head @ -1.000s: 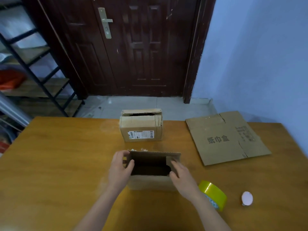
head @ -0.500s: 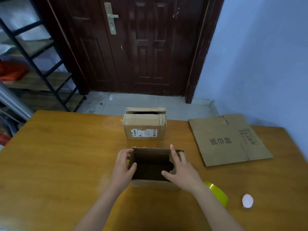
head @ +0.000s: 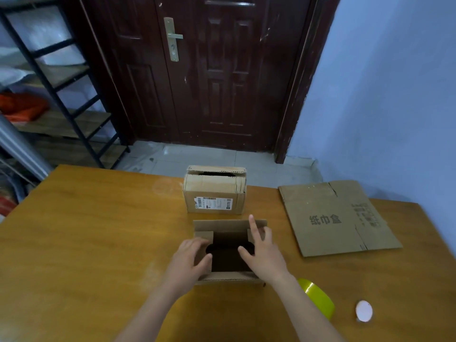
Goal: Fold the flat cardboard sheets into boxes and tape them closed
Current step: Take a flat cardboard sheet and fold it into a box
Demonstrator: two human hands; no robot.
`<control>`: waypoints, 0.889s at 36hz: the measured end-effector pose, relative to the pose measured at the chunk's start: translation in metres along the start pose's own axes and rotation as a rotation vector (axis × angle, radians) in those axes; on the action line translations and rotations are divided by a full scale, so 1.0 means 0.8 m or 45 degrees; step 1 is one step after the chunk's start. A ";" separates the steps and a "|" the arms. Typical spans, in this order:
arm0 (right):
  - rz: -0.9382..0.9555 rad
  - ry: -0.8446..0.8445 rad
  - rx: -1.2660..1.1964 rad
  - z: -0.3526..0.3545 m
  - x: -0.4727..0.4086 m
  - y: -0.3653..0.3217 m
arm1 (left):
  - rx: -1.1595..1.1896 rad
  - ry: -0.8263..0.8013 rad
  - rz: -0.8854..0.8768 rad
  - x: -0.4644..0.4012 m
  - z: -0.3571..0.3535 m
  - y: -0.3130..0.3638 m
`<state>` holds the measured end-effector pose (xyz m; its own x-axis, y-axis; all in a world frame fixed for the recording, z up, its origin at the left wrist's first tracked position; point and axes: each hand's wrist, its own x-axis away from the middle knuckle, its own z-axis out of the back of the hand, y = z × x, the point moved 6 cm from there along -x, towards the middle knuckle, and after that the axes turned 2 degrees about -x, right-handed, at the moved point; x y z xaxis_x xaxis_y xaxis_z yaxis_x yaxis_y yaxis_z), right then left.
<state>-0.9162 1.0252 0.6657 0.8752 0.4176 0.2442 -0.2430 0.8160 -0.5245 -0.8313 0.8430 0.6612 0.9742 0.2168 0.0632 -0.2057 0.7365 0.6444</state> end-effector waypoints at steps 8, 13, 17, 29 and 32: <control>0.026 0.137 -0.171 0.012 0.015 0.008 | 0.023 -0.100 0.006 -0.004 0.006 0.000; 0.030 0.274 -0.083 0.017 0.025 0.005 | -0.144 -0.239 -0.156 0.003 0.014 0.015; 0.110 0.334 -0.016 0.015 0.031 0.010 | -0.058 -0.069 0.010 0.003 0.019 0.018; 0.212 0.165 0.046 -0.021 0.037 0.021 | -0.616 0.101 -0.129 -0.014 -0.024 0.021; 0.203 0.179 0.044 -0.021 0.029 0.020 | -0.716 -0.175 -0.284 -0.018 -0.054 0.035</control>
<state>-0.8930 1.0412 0.6494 0.8737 0.4845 0.0430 -0.3951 0.7584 -0.5183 -0.8554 0.8885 0.6455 0.9947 -0.0380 0.0951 0.0229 0.9876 0.1556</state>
